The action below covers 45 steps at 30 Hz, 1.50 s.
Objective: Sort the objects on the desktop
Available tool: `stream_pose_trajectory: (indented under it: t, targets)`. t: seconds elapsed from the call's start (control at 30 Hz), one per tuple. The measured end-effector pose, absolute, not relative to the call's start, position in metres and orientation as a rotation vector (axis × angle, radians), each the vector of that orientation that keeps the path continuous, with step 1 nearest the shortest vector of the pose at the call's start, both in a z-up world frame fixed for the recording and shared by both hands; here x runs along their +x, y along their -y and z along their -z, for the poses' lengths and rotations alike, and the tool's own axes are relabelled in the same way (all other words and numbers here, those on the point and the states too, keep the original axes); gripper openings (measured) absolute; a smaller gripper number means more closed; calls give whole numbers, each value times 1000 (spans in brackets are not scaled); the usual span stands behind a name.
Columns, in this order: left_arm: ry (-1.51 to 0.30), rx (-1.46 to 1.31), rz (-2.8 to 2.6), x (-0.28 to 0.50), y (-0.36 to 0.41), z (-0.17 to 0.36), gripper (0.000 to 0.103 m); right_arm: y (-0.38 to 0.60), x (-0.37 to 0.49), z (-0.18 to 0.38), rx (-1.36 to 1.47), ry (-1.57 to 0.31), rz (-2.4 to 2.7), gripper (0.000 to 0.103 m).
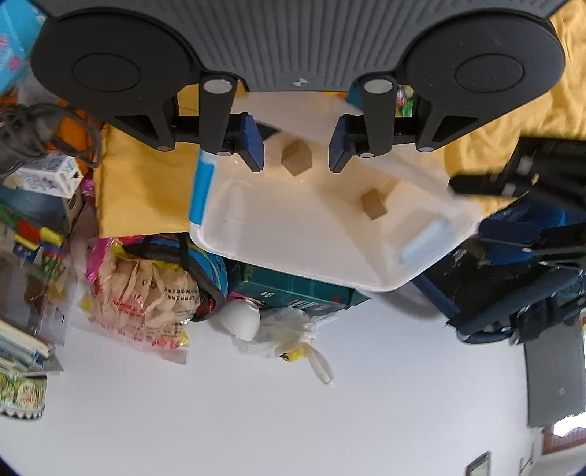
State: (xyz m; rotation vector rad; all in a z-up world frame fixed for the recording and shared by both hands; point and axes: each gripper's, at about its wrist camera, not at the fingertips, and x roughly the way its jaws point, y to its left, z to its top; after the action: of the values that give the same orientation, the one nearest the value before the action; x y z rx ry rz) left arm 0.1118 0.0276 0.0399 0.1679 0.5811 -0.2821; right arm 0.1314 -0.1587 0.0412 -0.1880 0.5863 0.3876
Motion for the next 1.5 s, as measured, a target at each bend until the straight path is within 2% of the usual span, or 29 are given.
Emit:
stream_pose_trajectory:
  t: [0.27,0.53,0.8,0.87,1.03,1.2,1.33,1.37,1.5]
  targets:
    - [-786,211,339,73,-11,27,70,168,97,-1,-265,-692,-403,43]
    - [-853,225,371,70,-10,61,70,161,46,48,-249,-806,-434,40]
    - [-837,414,415,98,0,79,48,157,22,52,-216,-808,-424,40]
    - [-828,432,428,103,2,78,36,158,21,52,-207,-806,-414,40]
    - [-879,380,469,99,1,70,35,164,14,49,-200,-798,-384,40]
    - [-964,362,519,46,-1,68,36,169,12,48,-187,-775,-393,40]
    - [-933,404,495,14,2,68,35,164,22,49,-201,-759,-413,40]
    - [-930,394,494,11,2,66,36,161,27,47,-211,-738,-416,39]
    - [-907,367,478,2,-1,53,44,146,61,38,-257,-701,-416,20]
